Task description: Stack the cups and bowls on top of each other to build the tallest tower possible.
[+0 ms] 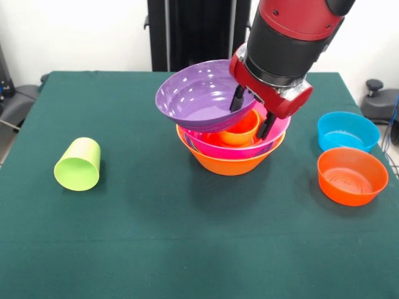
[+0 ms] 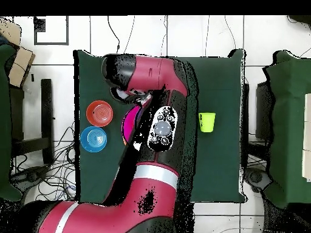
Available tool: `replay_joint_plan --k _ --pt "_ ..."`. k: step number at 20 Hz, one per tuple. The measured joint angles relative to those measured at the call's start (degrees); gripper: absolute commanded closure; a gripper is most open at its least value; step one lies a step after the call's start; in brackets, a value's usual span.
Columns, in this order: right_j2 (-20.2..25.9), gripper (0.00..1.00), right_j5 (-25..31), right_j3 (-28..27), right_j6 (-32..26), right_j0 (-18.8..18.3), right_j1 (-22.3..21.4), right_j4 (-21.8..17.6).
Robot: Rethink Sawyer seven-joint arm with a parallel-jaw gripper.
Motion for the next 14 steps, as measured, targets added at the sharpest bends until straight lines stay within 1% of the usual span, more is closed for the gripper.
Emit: replay_joint_plan --k 6,11,14 --pt "-0.95 0.0 2.2 -1.06 0.0 0.09 -0.35 1.3" --pt "-1.14 0.0 6.62 -1.33 0.0 0.1 -2.44 3.06" --pt "-1.23 0.0 8.04 -1.33 0.0 0.09 -3.54 3.41"
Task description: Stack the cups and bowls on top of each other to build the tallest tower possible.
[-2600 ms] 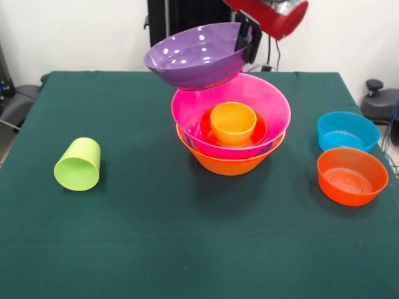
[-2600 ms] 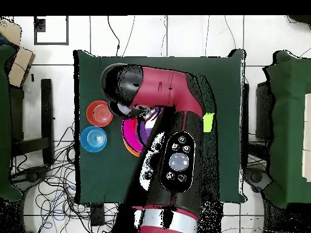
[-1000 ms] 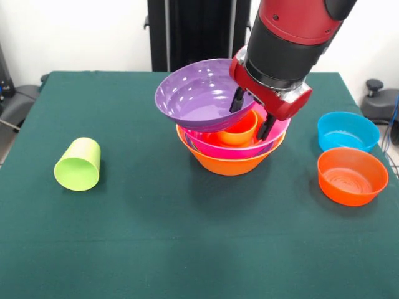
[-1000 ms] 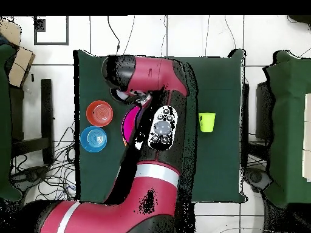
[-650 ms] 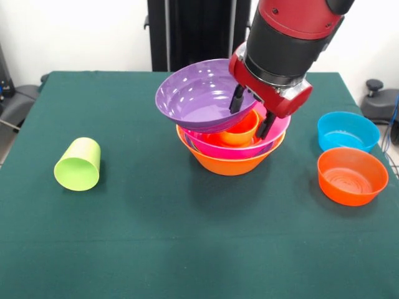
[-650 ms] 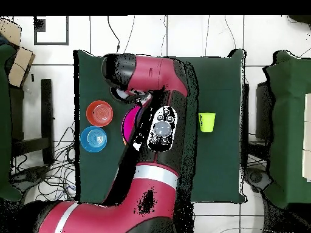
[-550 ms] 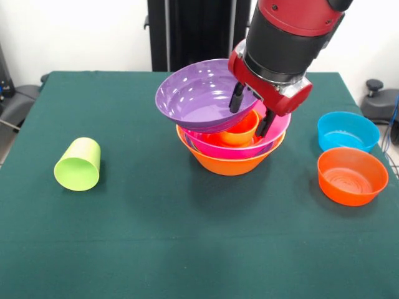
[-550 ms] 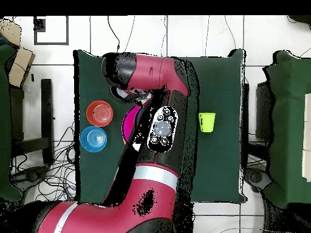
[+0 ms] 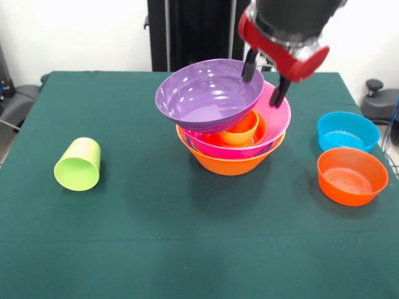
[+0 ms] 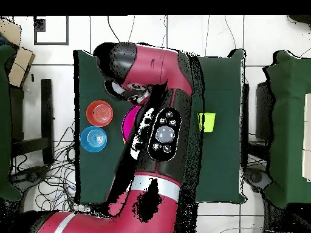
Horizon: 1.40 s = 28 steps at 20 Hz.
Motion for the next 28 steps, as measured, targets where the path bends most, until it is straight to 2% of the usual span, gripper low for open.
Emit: replay_joint_plan --k 6,11,24,28 --pt "-0.28 0.0 3.35 -0.02 0.0 -0.12 -3.44 1.26" --pt "-0.5 0.0 3.36 -0.22 0.0 -0.09 -4.08 1.4" --pt "-0.96 0.0 3.36 -2.4 0.0 1.12 -0.54 1.44" --pt "-1.59 0.0 3.35 -4.8 0.87 1.44 2.11 1.46"
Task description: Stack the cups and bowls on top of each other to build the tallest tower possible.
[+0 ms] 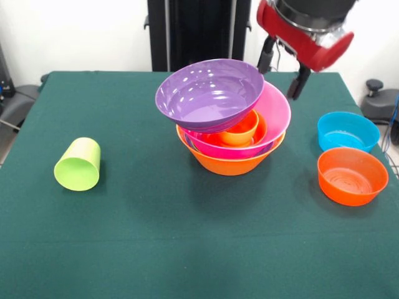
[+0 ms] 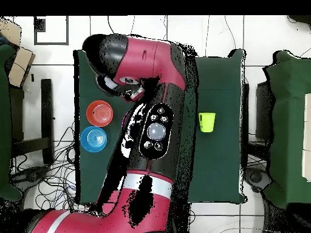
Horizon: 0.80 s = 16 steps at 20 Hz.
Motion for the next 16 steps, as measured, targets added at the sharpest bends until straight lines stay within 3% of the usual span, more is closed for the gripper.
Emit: replay_joint_plan --k 16 --pt "-3.59 0.0 0.48 -15.6 14.33 2.08 12.63 4.42"
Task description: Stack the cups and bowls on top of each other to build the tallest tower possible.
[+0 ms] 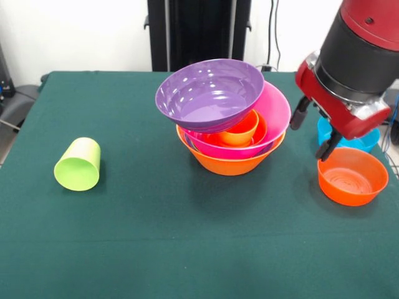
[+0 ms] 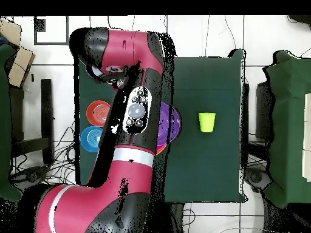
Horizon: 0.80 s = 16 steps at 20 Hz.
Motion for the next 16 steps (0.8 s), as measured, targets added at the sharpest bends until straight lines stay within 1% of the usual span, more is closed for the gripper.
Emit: replay_joint_plan --k 8,13,16 --pt "-1.12 0.0 0.41 -3.52 0.75 -0.03 1.88 0.58" --pt "-1.2 0.0 0.38 -3.4 0.75 -0.01 1.84 0.62" --pt "-1.21 0.0 -0.39 -1.87 0.75 0.33 1.31 0.62"
